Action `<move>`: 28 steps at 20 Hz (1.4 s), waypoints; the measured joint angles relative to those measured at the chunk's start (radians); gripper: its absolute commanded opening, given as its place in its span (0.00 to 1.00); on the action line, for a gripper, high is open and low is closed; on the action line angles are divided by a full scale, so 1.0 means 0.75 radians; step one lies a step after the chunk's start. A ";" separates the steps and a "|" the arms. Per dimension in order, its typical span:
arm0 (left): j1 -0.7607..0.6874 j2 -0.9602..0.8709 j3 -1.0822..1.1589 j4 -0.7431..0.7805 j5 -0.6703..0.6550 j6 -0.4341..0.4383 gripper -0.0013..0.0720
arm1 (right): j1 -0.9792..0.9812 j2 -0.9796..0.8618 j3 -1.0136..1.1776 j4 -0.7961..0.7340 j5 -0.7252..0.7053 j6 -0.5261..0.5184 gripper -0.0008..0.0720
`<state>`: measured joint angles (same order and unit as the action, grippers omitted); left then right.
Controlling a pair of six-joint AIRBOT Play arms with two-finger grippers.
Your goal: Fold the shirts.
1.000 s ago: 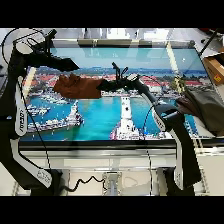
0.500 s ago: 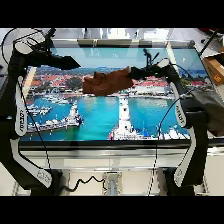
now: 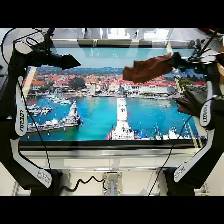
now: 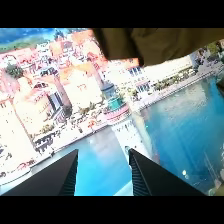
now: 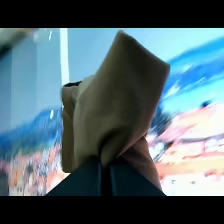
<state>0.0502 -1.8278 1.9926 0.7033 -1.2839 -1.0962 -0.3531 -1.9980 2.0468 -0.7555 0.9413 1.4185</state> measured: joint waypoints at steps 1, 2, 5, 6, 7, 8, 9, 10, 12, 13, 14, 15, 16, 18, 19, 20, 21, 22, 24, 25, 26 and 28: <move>-0.006 0.000 0.000 -0.006 0.006 -0.001 0.50 | -0.053 0.023 0.000 -0.021 -0.012 0.008 0.05; -0.014 0.000 0.001 -0.013 0.018 -0.002 0.50 | -0.099 0.047 0.000 -0.049 -0.013 0.013 0.05; -0.054 0.000 0.002 -0.023 0.053 -0.005 0.50 | -0.222 0.130 0.000 -0.198 0.093 0.046 0.05; -0.072 0.000 0.002 -0.024 0.068 -0.005 0.50 | -0.250 0.157 0.000 -0.252 0.154 0.053 0.05; -0.091 0.000 0.003 -0.027 0.081 -0.005 0.50 | -0.275 0.188 0.000 -0.313 0.223 0.059 0.05; -0.110 0.000 0.003 -0.028 0.096 -0.005 0.50 | -0.292 0.215 0.000 -0.373 0.289 0.065 0.05; -0.131 0.000 0.003 -0.029 0.108 -0.005 0.50 | -0.306 0.244 0.000 -0.438 0.359 0.069 0.05; -0.149 0.000 0.003 -0.030 0.117 -0.005 0.50 | -0.315 0.271 0.000 -0.492 0.418 0.070 0.05; -0.183 0.000 0.003 -0.031 0.132 -0.005 0.50 | -0.330 0.330 0.001 -0.585 0.536 0.071 0.05; -0.199 0.000 0.003 -0.031 0.136 -0.005 0.50 | -0.333 0.354 0.000 -0.639 0.586 0.071 0.05; -0.211 0.000 0.003 -0.031 0.139 -0.005 0.50 | -0.337 0.381 0.000 -0.703 0.638 0.071 0.05; -0.223 0.000 0.003 -0.032 0.141 -0.005 0.50 | -0.341 0.407 0.000 -0.762 0.680 0.070 0.05; -0.230 0.000 0.003 -0.032 0.142 -0.005 0.50 | -0.349 0.438 0.000 -0.823 0.720 0.070 0.05; -0.240 0.000 0.003 -0.033 0.145 -0.005 0.50 | -0.375 0.501 0.000 -0.924 0.782 0.071 0.05; -0.243 0.000 0.003 -0.035 0.146 -0.005 0.50 | -0.391 0.536 0.001 -0.952 0.805 0.071 0.05; -0.245 0.000 0.003 -0.038 0.146 -0.005 0.50 | -0.411 0.572 0.000 -0.975 0.826 0.071 0.05; -0.247 0.000 0.003 -0.038 0.147 -0.005 0.50 | -0.432 0.607 0.000 -0.991 0.841 0.072 0.05; -0.248 0.000 0.003 -0.039 0.147 -0.005 0.50 | -0.454 0.638 0.001 -0.996 0.850 0.073 0.06; -0.249 0.000 0.003 -0.049 0.147 -0.005 0.50 | -0.491 0.683 0.001 -0.968 0.872 0.074 0.46; -0.250 0.000 0.003 -0.057 0.147 -0.005 0.50 | -0.505 0.698 0.001 -0.947 0.880 0.074 0.67; -0.250 0.000 0.003 -0.064 0.147 -0.005 0.50 | -0.514 0.710 0.001 -0.921 0.902 0.072 0.68; -0.250 0.001 0.003 -0.070 0.146 -0.005 0.50 | -0.525 0.722 0.001 -0.896 0.947 0.069 0.68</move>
<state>-0.1375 -1.8271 1.9945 0.6510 -1.1740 -1.1000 -0.7467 -1.4567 2.0472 -1.4273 1.6516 1.4700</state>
